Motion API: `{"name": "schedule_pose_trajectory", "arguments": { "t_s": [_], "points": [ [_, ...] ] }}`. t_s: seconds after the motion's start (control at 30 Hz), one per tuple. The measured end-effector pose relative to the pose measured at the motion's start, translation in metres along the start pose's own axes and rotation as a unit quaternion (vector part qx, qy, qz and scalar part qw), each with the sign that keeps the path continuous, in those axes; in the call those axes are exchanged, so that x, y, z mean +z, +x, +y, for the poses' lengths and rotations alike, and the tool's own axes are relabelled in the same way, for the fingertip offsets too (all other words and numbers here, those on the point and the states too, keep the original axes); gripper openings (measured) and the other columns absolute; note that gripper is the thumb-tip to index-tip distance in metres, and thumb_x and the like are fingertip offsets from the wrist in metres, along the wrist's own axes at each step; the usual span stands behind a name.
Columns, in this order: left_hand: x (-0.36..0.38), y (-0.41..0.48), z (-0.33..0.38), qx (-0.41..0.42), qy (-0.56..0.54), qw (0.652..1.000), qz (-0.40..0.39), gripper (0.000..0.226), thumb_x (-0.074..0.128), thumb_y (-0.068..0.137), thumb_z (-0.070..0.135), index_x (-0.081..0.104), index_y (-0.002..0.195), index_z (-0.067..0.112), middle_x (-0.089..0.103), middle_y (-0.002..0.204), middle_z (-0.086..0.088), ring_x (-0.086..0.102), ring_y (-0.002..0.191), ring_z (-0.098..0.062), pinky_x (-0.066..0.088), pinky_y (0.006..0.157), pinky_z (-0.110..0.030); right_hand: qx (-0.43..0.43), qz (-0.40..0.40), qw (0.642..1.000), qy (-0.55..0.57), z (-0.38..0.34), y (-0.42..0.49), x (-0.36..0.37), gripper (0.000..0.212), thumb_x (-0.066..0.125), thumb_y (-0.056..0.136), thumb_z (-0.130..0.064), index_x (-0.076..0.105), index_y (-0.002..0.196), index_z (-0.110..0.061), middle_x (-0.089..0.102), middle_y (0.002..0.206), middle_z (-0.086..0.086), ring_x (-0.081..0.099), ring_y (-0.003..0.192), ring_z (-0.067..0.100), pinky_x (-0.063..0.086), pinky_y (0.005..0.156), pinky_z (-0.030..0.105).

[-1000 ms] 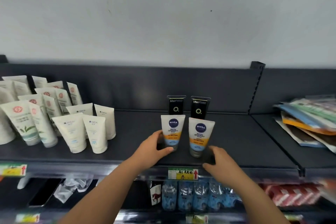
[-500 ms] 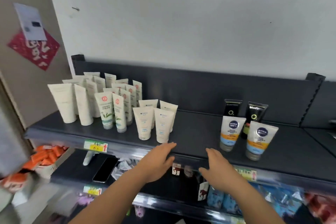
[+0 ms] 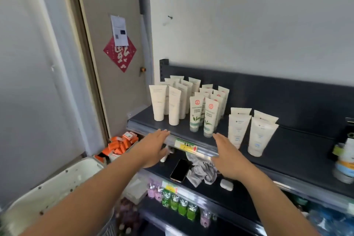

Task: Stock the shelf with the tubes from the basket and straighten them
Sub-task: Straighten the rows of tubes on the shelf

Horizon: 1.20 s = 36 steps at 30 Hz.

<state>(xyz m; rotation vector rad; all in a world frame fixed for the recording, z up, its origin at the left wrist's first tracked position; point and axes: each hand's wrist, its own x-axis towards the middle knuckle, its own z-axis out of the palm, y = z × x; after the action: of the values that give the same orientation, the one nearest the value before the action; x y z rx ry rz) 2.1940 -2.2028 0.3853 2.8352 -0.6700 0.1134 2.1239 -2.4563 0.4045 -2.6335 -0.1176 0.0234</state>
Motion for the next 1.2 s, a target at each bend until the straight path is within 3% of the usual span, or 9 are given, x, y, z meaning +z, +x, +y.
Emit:
{"name": "schedule_pose_trajectory", "arguments": {
  "t_s": [0.17, 0.3, 0.5, 0.67, 0.87, 1.0, 1.2],
  "points": [
    [-0.027, -0.004, -0.04, -0.04, 0.045, 0.998, -0.018, 0.066, 0.046, 0.098, 0.036, 0.013, 0.154, 0.025, 0.013, 0.162, 0.003, 0.01, 0.149, -0.016, 0.014, 0.119, -0.036, -0.039, -0.015, 0.999, -0.033, -0.036, 0.031, -0.002, 0.081, 0.053, 0.095, -0.031, 0.002, 0.155, -0.014, 0.0, 0.163, 0.001, 0.007, 0.149, 0.017, 0.014, 0.121, 0.034],
    [-0.048, 0.007, -0.055, -0.042, 0.075, 0.996, -0.015, 0.069, 0.046, 0.098, 0.033, 0.009, 0.155, 0.022, 0.01, 0.162, 0.001, 0.007, 0.149, -0.016, 0.009, 0.12, -0.037, -0.072, -0.006, 0.996, -0.048, -0.057, 0.063, -0.012, 0.081, 0.055, 0.094, -0.031, 0.005, 0.155, -0.012, 0.003, 0.163, 0.002, 0.006, 0.149, 0.018, 0.011, 0.121, 0.031],
    [-0.085, 0.064, -0.073, -0.053, 0.085, 0.994, 0.037, 0.073, 0.049, 0.097, 0.038, 0.009, 0.155, 0.022, 0.011, 0.162, 0.0, 0.01, 0.149, -0.018, 0.012, 0.12, -0.036, -0.121, 0.023, 0.99, -0.068, -0.086, 0.126, -0.039, 0.074, 0.058, 0.093, -0.026, 0.015, 0.153, -0.014, 0.021, 0.158, 0.003, 0.022, 0.144, 0.02, 0.02, 0.115, 0.031],
    [-0.105, 0.109, -0.076, -0.062, 0.092, 0.992, 0.053, 0.072, 0.051, 0.097, 0.037, 0.01, 0.155, 0.021, 0.012, 0.162, 0.002, 0.01, 0.149, -0.018, 0.014, 0.119, -0.036, -0.151, 0.027, 0.985, -0.081, -0.104, 0.177, -0.055, 0.072, 0.053, 0.094, -0.022, 0.014, 0.153, -0.013, 0.019, 0.159, 0.002, 0.022, 0.145, 0.021, 0.023, 0.115, 0.034],
    [-0.106, 0.154, -0.091, -0.076, 0.067, 0.992, 0.079, 0.072, 0.054, 0.094, 0.039, 0.013, 0.153, 0.028, 0.011, 0.162, 0.006, 0.012, 0.149, -0.017, 0.019, 0.117, -0.038, -0.166, 0.04, 0.978, -0.119, -0.113, 0.22, -0.058, 0.063, 0.049, 0.094, -0.021, 0.023, 0.15, -0.013, 0.026, 0.156, 0.003, 0.03, 0.141, 0.025, 0.033, 0.112, 0.04],
    [-0.095, 0.169, -0.092, -0.06, 0.046, 0.995, 0.058, 0.076, 0.055, 0.094, 0.039, 0.009, 0.154, 0.027, 0.008, 0.162, 0.007, 0.014, 0.148, -0.017, 0.022, 0.117, -0.038, -0.16, 0.033, 0.979, -0.121, -0.107, 0.231, -0.048, 0.067, 0.049, 0.094, -0.023, 0.017, 0.153, -0.015, 0.02, 0.159, 0.001, 0.025, 0.144, 0.024, 0.032, 0.113, 0.043],
    [-0.091, 0.189, -0.117, -0.059, 0.044, 0.996, 0.046, 0.074, 0.06, 0.092, 0.03, 0.017, 0.152, 0.027, 0.022, 0.159, 0.004, 0.029, 0.143, -0.019, 0.031, 0.112, -0.036, -0.14, 0.048, 0.98, -0.131, -0.102, 0.243, -0.034, 0.061, 0.045, 0.098, -0.022, 0.02, 0.152, -0.015, 0.024, 0.158, 0.0, 0.027, 0.143, 0.02, 0.034, 0.112, 0.04]
  ]
}}
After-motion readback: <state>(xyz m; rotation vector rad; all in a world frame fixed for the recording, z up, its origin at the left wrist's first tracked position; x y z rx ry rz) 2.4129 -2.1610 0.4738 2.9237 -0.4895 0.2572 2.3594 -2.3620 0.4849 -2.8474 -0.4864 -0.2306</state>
